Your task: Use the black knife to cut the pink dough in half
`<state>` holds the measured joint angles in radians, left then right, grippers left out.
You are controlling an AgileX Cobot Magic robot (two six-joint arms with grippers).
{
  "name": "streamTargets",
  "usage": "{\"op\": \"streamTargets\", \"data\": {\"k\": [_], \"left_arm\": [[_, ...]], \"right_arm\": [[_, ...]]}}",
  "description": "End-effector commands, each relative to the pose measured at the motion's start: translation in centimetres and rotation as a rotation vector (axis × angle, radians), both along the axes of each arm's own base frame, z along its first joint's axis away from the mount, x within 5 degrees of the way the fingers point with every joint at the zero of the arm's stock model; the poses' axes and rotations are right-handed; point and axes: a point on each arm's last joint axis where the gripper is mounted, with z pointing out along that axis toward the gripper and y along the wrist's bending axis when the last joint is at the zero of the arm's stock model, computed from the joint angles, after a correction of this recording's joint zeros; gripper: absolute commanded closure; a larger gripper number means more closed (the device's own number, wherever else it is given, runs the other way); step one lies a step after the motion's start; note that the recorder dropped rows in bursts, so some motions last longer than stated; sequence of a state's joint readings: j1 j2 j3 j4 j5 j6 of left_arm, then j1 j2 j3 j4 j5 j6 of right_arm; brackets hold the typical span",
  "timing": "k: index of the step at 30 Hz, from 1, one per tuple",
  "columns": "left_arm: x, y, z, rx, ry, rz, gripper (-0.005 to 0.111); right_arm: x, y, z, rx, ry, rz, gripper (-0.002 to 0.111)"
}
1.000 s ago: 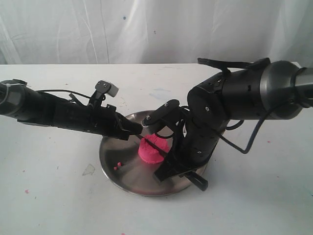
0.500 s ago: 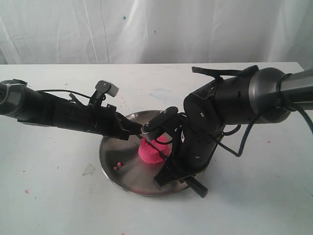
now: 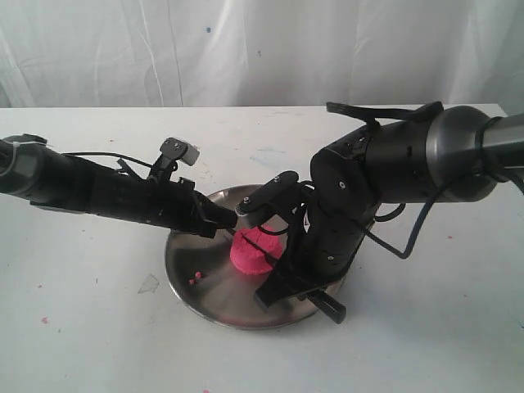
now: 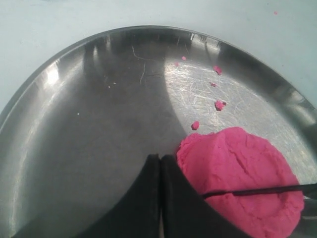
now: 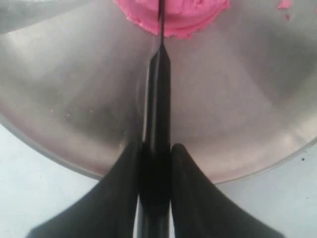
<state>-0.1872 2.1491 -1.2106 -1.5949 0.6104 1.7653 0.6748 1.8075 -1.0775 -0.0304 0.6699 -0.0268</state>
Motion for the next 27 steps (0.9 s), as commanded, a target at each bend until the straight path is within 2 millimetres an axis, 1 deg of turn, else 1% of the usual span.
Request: {"op": "streamTargets", "data": {"k": [1, 8, 13, 20, 22, 27], "left_arm": [[-0.6, -0.2, -0.6, 0.023, 0.011, -0.038, 0.107], [-0.6, -0.2, -0.8, 0.023, 0.015, -0.038, 0.107], [-0.6, -0.2, -1.9, 0.027, 0.043, -0.036, 0.107], [-0.6, -0.2, -1.7, 0.021, 0.040, -0.040, 0.107], [-0.6, -0.2, -1.7, 0.020, 0.040, -0.041, 0.107], [-0.6, -0.2, -1.7, 0.020, 0.040, -0.041, 0.107]], "right_arm": [[0.4, 0.1, 0.6, 0.027, -0.034, -0.006, 0.108], [0.4, 0.1, 0.6, 0.030, -0.036, -0.008, 0.108], [0.4, 0.1, 0.6, 0.030, -0.036, -0.008, 0.108], [0.4, 0.1, 0.6, 0.030, -0.036, -0.008, 0.108], [0.4, 0.1, 0.5, 0.026, -0.031, -0.008, 0.108], [0.5, 0.1, -0.7, 0.003, -0.003, -0.008, 0.108]]}}
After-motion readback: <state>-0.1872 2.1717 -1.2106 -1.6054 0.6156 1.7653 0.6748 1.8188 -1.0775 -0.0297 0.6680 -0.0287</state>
